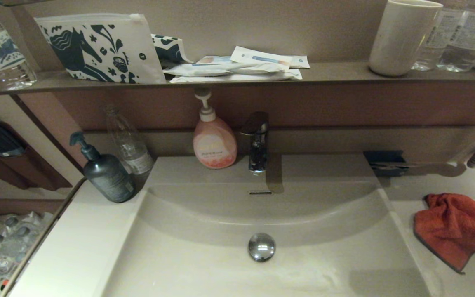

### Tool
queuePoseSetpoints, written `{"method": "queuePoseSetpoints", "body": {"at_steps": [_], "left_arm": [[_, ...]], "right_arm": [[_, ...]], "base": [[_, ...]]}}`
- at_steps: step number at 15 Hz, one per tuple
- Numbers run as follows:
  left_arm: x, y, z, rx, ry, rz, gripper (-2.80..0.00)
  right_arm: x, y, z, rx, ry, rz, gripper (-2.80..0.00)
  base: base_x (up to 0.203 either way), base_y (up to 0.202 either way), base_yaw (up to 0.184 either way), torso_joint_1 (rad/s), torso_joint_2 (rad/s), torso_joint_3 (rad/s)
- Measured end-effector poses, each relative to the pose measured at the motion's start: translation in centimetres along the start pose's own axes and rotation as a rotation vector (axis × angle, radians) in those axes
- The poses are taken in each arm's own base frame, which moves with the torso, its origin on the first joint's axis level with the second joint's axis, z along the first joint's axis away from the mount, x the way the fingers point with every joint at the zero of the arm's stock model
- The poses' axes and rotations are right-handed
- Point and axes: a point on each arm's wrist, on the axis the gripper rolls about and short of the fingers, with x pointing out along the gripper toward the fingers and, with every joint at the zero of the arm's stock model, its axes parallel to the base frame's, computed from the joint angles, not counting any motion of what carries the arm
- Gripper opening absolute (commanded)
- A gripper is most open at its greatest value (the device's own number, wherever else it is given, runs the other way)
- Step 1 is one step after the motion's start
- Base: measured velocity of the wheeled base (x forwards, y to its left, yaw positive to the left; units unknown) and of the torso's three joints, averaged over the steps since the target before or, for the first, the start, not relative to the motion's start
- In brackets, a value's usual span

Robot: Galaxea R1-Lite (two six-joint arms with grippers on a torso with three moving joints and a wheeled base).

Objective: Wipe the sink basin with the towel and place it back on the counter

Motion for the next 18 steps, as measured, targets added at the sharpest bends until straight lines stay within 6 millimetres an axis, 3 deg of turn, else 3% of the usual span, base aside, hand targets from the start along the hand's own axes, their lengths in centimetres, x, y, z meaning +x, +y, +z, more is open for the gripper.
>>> {"method": "queuePoseSetpoints", "body": {"at_steps": [2, 7, 9, 12, 18], "left_arm": [[0.0, 0.0, 0.0, 0.000, 0.000, 0.000, -2.80], [0.0, 0.0, 0.0, 0.000, 0.000, 0.000, -2.80], [0.0, 0.0, 0.0, 0.000, 0.000, 0.000, -2.80], [0.0, 0.0, 0.0, -0.001, 0.000, 0.000, -2.80], [0.0, 0.0, 0.0, 0.000, 0.000, 0.000, -2.80]], "right_arm": [[-1.6, 0.1, -0.5, -0.010, -0.021, 0.045, -2.80], [-8.7, 1.9, -3.5, -0.010, -0.084, 0.314, -2.80], [-11.7, 1.3, -5.5, 0.023, -0.100, 0.416, -2.80], [-14.6, -1.8, -8.3, 0.131, -0.162, 0.426, -2.80], [-19.0, -8.6, -14.3, 0.494, -0.424, 0.124, -2.80]], "base": [[0.000, 0.000, 0.000, 0.000, 0.00, 0.000], [0.000, 0.000, 0.000, 0.000, 0.00, 0.000], [0.000, 0.000, 0.000, 0.000, 0.00, 0.000], [0.000, 0.000, 0.000, 0.000, 0.00, 0.000], [0.000, 0.000, 0.000, 0.000, 0.00, 0.000]]}}
